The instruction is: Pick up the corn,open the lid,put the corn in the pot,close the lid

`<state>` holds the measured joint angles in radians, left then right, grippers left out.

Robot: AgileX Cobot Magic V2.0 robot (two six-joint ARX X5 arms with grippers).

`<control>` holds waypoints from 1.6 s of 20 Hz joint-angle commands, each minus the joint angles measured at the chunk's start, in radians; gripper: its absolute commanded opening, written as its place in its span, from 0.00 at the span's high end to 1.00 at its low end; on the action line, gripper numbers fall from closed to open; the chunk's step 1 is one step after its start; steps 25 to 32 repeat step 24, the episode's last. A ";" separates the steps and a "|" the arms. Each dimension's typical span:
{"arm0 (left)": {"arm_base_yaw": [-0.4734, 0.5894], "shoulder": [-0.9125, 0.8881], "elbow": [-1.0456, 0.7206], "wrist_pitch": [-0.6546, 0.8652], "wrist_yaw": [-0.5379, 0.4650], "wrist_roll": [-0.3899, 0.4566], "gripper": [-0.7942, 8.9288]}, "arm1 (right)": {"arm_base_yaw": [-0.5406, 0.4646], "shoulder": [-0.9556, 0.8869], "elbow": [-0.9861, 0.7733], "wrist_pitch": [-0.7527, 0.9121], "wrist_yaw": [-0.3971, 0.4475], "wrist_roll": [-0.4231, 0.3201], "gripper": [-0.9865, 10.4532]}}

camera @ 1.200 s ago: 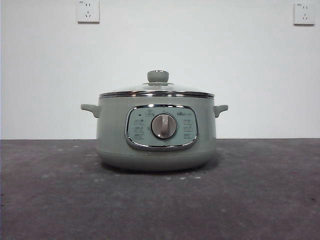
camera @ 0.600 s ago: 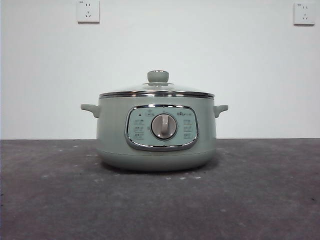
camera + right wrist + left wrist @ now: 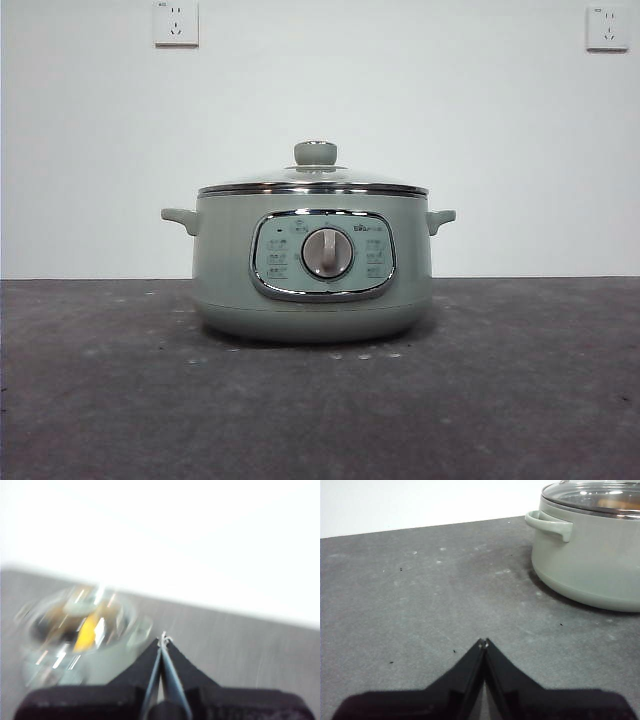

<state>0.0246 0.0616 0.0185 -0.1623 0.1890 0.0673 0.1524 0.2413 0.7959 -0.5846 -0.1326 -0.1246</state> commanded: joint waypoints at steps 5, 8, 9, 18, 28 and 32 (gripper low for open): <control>0.003 0.000 -0.011 0.007 -0.003 -0.004 0.92 | -0.056 -0.126 -0.451 0.398 0.013 0.087 0.91; 0.003 0.000 -0.011 0.007 -0.003 -0.004 0.92 | -0.056 -0.167 -0.578 0.480 0.025 0.103 0.91; 0.003 0.000 -0.011 0.007 -0.003 -0.004 0.92 | -0.056 -0.175 -0.599 0.491 0.025 0.103 0.91; 0.003 0.001 -0.011 0.006 -0.003 -0.004 0.92 | -0.056 -0.233 -0.770 0.533 0.046 0.153 0.91; 0.003 0.004 -0.011 0.007 -0.003 -0.004 0.92 | -0.056 -0.233 -0.782 0.458 0.047 0.146 0.91; 0.003 0.004 -0.011 0.007 -0.003 -0.004 0.92 | -0.056 -0.233 -0.782 0.458 0.047 0.146 0.91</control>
